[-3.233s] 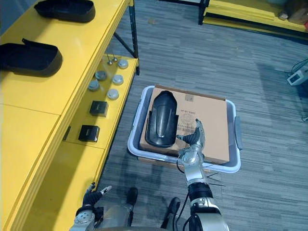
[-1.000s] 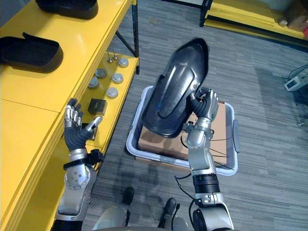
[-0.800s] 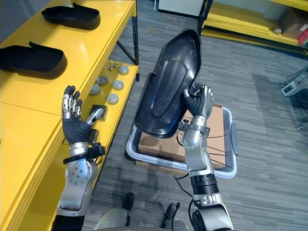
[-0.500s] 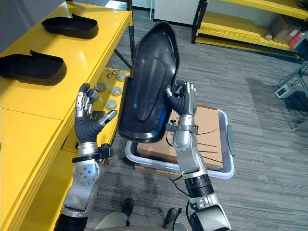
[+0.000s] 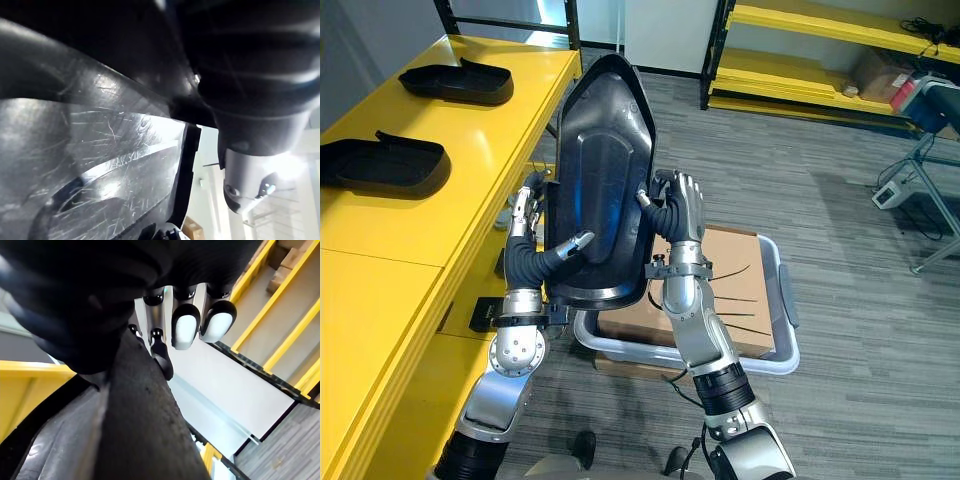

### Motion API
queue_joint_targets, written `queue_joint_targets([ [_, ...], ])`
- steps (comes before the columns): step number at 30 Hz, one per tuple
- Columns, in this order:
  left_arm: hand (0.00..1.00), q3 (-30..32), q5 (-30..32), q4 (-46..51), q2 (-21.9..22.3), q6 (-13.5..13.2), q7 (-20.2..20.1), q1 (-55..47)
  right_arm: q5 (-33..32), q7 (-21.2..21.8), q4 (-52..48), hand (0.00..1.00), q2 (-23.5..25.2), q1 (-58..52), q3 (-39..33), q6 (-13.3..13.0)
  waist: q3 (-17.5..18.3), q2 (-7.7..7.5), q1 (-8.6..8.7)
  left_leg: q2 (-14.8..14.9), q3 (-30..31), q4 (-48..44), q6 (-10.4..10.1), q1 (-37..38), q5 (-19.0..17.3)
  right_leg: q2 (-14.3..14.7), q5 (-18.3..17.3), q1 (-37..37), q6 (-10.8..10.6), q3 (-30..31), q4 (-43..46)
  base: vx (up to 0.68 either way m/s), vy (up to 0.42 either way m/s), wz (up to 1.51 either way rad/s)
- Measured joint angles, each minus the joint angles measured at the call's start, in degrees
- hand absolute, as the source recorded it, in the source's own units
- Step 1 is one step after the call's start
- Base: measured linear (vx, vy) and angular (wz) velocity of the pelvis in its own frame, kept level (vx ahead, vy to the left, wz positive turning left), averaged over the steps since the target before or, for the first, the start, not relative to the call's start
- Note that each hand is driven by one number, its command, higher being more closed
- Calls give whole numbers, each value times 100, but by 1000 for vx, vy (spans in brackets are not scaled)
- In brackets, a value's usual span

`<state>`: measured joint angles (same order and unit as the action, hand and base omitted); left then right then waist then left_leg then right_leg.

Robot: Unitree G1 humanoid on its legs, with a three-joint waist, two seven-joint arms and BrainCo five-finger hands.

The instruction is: Walk over and take plastic housings, then place them on the shelf

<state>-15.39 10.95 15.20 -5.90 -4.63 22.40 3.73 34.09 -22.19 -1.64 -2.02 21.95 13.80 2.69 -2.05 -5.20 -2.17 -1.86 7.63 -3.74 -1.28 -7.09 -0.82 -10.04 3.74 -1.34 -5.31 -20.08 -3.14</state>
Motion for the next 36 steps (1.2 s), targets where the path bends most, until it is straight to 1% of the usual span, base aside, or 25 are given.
queue_joint_targets([
  [5, 100, 41, -475, -81, -138, 33, -31, -4, -74, 73, -225, 100, -133, -10, 125, -2, 25, 8, -2, 23, -87, 104, 10, 112, 9, 7, 0, 9, 0, 86, -1, 12, 5, -10],
  [8, 100, 48, -609, -122, -222, -21, -162, -45, -83, 118, -449, 100, -327, -9, 213, -12, 33, 4, -10, 27, -131, 155, 10, 172, 9, 5, 0, 22, 0, 127, -1, 8, 9, -9],
  [11, 100, 55, -690, -129, -228, -40, -253, -52, -142, 113, -456, 100, -359, -10, 212, -22, 58, 8, -2, 29, -148, 173, 12, 183, 10, 4, -1, 17, 0, 137, -1, 5, 4, -3],
  [12, 100, 56, -744, -146, -227, -56, -293, -78, -182, 113, -456, 0, -380, -10, 226, -62, 95, 16, 2, 29, -148, 178, 12, 184, 10, 5, -1, 17, -1, 138, -1, 0, 0, 0],
  [15, 100, 83, -820, -154, -227, -131, -369, -281, -206, 121, -564, 0, -527, -11, 315, -233, 168, 43, 4, 31, -149, 184, 12, 200, 10, 6, -1, 28, -1, 142, -2, 0, 0, 0],
  [16, 100, 84, -839, -171, -234, -145, -384, -314, -208, 125, -659, 0, -544, -11, 349, -252, 169, 46, 1, 32, -148, 184, 12, 200, 10, 8, -1, 28, -1, 141, -2, 0, 0, 0],
  [18, 100, 138, -929, -190, -231, -150, -434, -405, -247, 126, -814, 0, -568, -12, 445, -400, 172, 43, 1, 39, -150, 190, 12, 234, 10, 14, -1, 56, -1, 142, 0, 0, 0, 0],
  [19, 100, 154, -988, -233, -231, -149, -479, -470, -432, 151, -937, 0, -573, -12, 485, -547, 172, 43, 1, 39, -151, 207, 12, 296, 10, 12, -4, 106, -2, 142, 0, 0, 0, 0],
  [20, 100, 168, -1034, -257, -231, -149, -488, -503, -482, 188, -996, 0, -585, -12, 519, -619, 178, 40, -1, 41, -154, 238, 14, 332, 12, 12, -8, 121, -5, 146, 3, -36, 9, -2],
  [22, 100, 208, -1039, -259, -231, -195, -497, -505, -647, 242, -1118, 0, -607, -11, 526, -710, 183, 38, -5, 42, -150, 326, 48, 354, 39, 7, -13, 106, -6, 146, 13, -37, 10, 0],
  [24, 100, 227, -1044, -259, -231, -236, -504, -510, -843, 249, -1121, 0, -652, -12, 514, -738, 183, 39, -6, 35, -153, 378, 55, 376, 61, -2, -18, 106, 2, 147, 14, -33, 15, 1],
  [27, 100, 251, -1092, -259, -215, -242, -563, -541, -1115, 249, -1212, 0, -711, -12, 499, -883, 184, 39, -2, 32, -157, 384, 56, 379, 62, -4, -23, 104, 7, 151, 14, 0, 0, 0],
  [28, 100, 279, -1116, -262, -213, -216, -575, -586, -1207, 249, -1396, 0, -733, -10, 474, -933, 184, 39, 0, 33, -159, 379, 57, 380, 64, -2, -15, 105, -11, 152, 13, 0, 0, 0],
  [30, 100, 406, -1129, -277, -215, -191, -602, -770, -1391, 228, -1783, 0, -734, -4, 199, -1124, 184, 39, 8, 34, -165, 378, 56, 383, 64, -1, -22, 108, -22, 150, 9, 44, 1, 0],
  [32, 100, 590, -1131, -404, -209, -95, -585, -950, -1674, 212, -2077, 0, -791, 21, -283, -1346, 188, 35, 13, 34, -165, 378, 57, 388, 64, -1, -24, 120, -25, 137, 4, 39, 0, 2],
  [33, 100, 643, -1131, -417, -207, -59, -575, -976, -1796, 212, -2102, 0, -815, 21, -379, -1375, 188, 35, 16, 33, -164, 378, 57, 389, 64, -2, -24, 122, -25, 135, 4, 0, 0, 0],
  [34, 100, 711, -1130, -421, -204, -22, -559, -1012, -2058, 220, -2132, 0, -863, 21, -524, -1414, 188, 35, 20, 31, -162, 379, 57, 389, 64, -4, -24, 124, -25, 131, 4, 0, 0, 0],
  [35, 100, 717, -1130, -421, -202, -20, -553, -1017, -2179, 226, -2133, 0, -866, 20, -610, -1442, 188, 35, 21, 30, -160, 379, 57, 391, 64, -5, -24, 127, -25, 130, 4, 0, 0, 0],
  [36, 100, 824, -1129, -420, -194, -20, -540, -1017, -2441, 236, -2143, 0, -848, 16, -802, -1517, 188, 35, 21, 30, -157, 379, 57, 397, 64, -6, -24, 134, -25, 127, 4, 0, 0, 0],
])
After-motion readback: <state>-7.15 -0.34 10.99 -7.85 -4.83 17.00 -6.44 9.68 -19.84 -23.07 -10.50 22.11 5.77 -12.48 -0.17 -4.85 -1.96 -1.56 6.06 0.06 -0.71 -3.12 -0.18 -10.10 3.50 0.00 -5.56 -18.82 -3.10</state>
